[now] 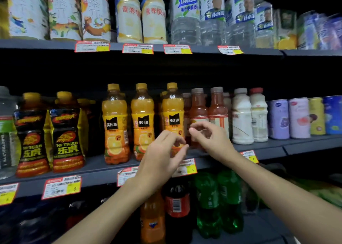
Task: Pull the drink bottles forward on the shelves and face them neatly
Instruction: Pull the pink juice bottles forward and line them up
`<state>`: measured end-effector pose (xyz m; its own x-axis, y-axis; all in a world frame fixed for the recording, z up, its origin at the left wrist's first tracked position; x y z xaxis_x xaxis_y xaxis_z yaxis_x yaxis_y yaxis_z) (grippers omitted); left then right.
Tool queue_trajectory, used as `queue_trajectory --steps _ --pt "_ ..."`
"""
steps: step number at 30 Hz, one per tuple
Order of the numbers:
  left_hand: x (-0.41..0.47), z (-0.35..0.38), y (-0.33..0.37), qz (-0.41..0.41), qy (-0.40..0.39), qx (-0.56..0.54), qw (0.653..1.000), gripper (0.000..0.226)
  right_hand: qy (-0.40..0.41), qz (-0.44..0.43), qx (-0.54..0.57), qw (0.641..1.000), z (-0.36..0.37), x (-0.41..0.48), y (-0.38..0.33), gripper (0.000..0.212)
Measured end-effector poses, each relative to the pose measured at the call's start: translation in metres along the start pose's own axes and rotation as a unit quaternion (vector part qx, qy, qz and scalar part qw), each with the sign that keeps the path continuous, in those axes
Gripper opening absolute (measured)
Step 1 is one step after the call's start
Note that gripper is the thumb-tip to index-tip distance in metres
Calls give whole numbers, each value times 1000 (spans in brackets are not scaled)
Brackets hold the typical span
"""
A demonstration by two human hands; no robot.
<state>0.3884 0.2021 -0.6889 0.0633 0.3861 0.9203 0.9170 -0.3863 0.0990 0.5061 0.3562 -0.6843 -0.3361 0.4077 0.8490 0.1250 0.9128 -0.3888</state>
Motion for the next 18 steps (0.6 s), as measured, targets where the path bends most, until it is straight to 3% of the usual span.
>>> queue_trajectory --steps 2,5,8,13,18 --pt "8 28 15 -10 6 0 1000 14 105 -51 -102 988 -37 -4 5 25" --pt "28 74 31 -59 -8 32 998 40 133 -50 -237 961 -70 -6 29 36" --pt "40 104 34 -155 10 80 985 66 102 -35 -218 970 -78 -2 55 56" --pt "54 131 23 -297 25 106 949 87 57 -26 -177 982 -75 3 77 83" --pt "57 137 8 -393 39 68 916 94 21 30 -174 984 -69 3 91 90"
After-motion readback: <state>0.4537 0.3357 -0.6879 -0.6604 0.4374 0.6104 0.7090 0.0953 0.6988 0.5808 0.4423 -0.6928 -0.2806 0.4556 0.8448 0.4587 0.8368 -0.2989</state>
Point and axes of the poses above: each hand's wrist, its own x-axis towards the middle knuckle, its own z-axis out of the palm, y = z × x, the point moved 8 cm from there along x, towards the middle knuckle, and after that the axes turned 5 degrees about -z, right-handed, at the moved point
